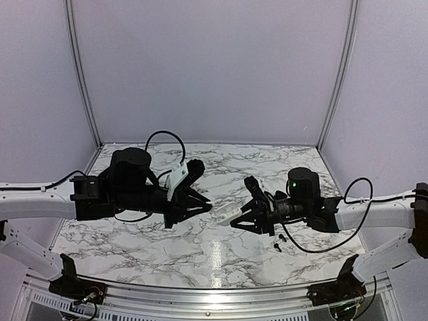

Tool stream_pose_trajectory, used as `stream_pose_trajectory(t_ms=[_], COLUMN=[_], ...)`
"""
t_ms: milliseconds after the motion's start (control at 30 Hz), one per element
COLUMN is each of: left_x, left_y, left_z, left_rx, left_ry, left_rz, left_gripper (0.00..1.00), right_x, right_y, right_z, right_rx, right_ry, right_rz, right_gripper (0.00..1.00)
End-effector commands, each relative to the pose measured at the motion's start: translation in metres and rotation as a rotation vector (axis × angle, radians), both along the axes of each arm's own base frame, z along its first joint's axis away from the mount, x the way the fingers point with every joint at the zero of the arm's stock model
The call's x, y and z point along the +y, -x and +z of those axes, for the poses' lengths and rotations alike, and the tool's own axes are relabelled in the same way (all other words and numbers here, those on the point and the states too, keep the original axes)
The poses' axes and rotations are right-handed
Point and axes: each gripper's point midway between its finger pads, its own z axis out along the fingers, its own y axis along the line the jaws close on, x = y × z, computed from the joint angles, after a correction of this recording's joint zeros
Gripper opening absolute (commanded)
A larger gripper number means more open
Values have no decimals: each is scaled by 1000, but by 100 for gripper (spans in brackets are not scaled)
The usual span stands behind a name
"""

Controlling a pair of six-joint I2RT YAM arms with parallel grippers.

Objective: Insert the wireless bluetooth earbuds into the charging case
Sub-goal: Insert the right earbud into the right side groove of the charging case.

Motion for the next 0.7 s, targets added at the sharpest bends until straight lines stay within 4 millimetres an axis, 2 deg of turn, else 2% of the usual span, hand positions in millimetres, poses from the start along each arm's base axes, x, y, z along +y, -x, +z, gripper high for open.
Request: stream_pose_trajectory(t_ms=[0,133,367,433,667], left_x=[-12,-24,-33,-33,-35], left_y=[10,15,8,8,2], left_z=[-9,-13,-16,-24,-30], left_rx=[-10,-16,-23,-10,-4], left_ry=[-62,-80,-105,-138,-169], left_rz=[-47,-56,-34,-31,-2], left_gripper=[6,6,6,6,8], right_x=[17,24,30,31,32], right_y=[-4,2,9,10,10], right_z=[25,24,21,23,26], right_rx=[-61,-63,-76,-80,-90], right_ry=[-59,-59,-57,-62,-70], right_rz=[18,45,65,69,71], right_gripper=[0,0,0,0,0])
